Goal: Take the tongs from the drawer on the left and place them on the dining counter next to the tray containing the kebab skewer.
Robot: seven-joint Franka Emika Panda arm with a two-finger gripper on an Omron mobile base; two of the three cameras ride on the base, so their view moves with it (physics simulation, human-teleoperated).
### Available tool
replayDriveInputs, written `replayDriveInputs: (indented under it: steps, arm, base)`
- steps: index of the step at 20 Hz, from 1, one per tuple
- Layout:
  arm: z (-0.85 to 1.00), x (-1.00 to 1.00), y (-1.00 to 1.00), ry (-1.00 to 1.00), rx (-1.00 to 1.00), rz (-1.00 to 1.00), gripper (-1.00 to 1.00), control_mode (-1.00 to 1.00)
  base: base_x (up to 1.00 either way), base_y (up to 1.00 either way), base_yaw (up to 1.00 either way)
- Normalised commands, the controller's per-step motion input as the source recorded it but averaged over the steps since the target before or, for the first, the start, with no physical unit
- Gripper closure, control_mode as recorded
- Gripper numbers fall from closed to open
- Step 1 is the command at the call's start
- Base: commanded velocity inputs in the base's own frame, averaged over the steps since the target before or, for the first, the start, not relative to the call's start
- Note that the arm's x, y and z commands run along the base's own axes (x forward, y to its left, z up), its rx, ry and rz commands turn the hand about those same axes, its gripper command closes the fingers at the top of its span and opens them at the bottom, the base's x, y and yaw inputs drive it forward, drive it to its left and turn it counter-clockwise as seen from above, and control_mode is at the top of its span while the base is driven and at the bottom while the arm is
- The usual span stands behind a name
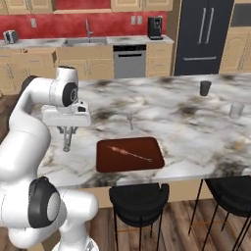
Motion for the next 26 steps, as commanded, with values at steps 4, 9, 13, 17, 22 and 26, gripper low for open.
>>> replayDriveInputs:
  steps: [4,9,13,17,22,26]
  arm:
    - [0.00,0.06,0.00,0.00,0.00,0.03,1.00,-1.00]
    - [0.00,0.55,0.00,0.02,0.00,0.12,1.00,-1.00]
    - [-0.36,0.85,0.00,-0.06,0.00,0.11,1.00,-1.00]
    - [-0.92,0.54,0.00,-0.19,-0.01,0.09,1.00,-1.00]
    - [-0.89,0.36,0.00,-0.12,-0.01,0.03,1.00,-1.00]
    - [-0.53,0.15,0.00,-0.03,-0.05,-0.04,1.00,-1.00]
  base:
    - [0.16,0.00,0.09]
    - [0.00,0.00,0.00]
    - [0.00,0.00,0.00]
    - [0.00,0.00,0.00]
    - [0.00,0.00,0.00]
    - [0.00,0.00,0.00]
